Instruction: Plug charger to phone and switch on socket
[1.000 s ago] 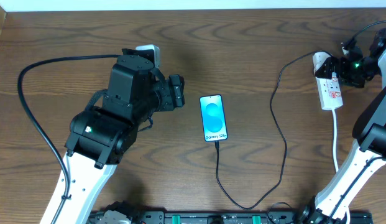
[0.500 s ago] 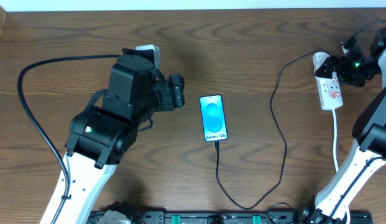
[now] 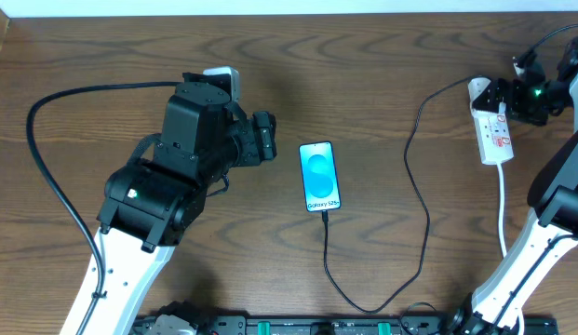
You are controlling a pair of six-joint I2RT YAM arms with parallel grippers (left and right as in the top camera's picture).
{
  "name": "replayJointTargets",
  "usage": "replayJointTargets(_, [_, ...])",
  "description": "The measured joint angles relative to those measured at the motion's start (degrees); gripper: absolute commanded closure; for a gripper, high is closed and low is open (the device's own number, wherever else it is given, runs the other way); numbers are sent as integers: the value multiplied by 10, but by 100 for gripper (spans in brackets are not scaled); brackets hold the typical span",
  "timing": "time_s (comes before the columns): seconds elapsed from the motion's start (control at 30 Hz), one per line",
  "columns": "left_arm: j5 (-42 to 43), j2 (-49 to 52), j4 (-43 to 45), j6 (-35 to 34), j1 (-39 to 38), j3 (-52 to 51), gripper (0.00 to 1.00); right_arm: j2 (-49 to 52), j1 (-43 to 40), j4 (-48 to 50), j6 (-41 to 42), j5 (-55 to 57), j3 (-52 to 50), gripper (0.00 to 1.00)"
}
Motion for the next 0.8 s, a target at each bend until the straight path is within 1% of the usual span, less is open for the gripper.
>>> replayJointTargets(0.13, [0,0,0,0,0,0,16,0,3,3,0,-18,0,1])
replayJointTargets(0.8, [0,0,0,0,0,0,16,0,8,4,5,-13,0,1])
